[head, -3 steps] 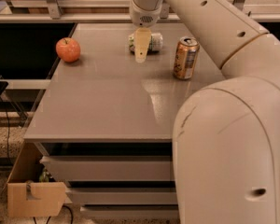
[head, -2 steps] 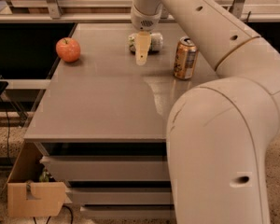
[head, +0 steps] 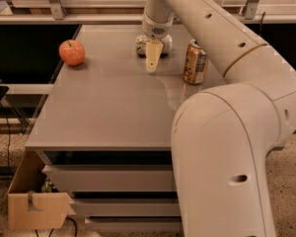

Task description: Place 7up can upright

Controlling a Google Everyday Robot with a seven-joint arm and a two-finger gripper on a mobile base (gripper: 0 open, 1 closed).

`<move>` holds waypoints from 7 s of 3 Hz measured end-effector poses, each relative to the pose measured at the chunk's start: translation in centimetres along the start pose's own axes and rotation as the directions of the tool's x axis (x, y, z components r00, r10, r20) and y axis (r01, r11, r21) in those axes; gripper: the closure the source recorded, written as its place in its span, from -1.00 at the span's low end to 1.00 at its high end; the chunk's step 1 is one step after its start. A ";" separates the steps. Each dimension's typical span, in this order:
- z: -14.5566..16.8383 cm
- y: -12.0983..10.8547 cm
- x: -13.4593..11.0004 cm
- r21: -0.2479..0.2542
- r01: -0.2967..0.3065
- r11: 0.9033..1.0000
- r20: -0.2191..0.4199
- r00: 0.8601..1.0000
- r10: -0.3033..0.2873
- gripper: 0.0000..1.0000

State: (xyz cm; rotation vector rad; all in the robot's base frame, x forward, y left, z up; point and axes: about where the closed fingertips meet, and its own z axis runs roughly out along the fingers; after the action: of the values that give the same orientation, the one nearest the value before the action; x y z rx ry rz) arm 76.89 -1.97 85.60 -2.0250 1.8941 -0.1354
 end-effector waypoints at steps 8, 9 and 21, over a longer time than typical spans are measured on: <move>-9.1 -1.3 -11.1 0.093 -0.139 0.986 0.575 0.816 0.060 1.00; -9.1 -1.3 -11.1 0.093 -0.138 0.986 0.574 0.817 0.060 1.00; -8.2 -0.5 -13.2 0.033 -0.550 0.835 0.823 0.488 0.289 1.00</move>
Offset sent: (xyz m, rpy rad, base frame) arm 0.0090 -0.0088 0.0095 0.0083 0.0022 0.0057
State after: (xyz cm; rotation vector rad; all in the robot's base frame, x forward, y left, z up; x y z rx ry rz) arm 73.53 9.33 95.70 -1.0297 1.5500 0.5206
